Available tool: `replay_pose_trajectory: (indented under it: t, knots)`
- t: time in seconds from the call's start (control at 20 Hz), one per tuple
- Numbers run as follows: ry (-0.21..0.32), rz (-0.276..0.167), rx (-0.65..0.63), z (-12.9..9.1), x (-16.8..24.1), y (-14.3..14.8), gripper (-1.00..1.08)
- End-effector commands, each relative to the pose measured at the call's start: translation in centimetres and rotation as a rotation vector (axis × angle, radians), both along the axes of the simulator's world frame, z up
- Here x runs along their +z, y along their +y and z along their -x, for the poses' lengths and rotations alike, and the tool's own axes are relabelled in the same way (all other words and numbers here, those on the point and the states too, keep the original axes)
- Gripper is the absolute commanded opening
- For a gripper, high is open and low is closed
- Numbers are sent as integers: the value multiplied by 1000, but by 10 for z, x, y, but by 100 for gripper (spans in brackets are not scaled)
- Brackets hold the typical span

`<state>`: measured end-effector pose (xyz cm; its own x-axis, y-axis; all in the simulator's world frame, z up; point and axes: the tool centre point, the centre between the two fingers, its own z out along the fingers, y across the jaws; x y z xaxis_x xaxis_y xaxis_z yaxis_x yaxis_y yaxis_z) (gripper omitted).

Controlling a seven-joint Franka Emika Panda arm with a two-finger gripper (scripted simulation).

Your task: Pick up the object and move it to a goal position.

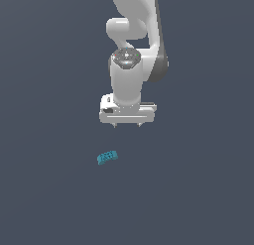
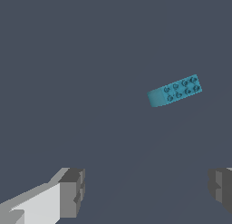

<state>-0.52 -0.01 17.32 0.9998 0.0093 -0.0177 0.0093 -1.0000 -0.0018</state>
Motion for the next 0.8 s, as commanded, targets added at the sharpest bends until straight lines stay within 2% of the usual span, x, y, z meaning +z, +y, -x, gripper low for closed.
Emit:
replay_pose_trajectory:
  t: [0.0,0.45,0.75]
  knots:
    - [0,0,0,0,0,0,100]
    - [9,-13,46,5,6,15,100]
    - [9,-13,35,4,5,14,100]
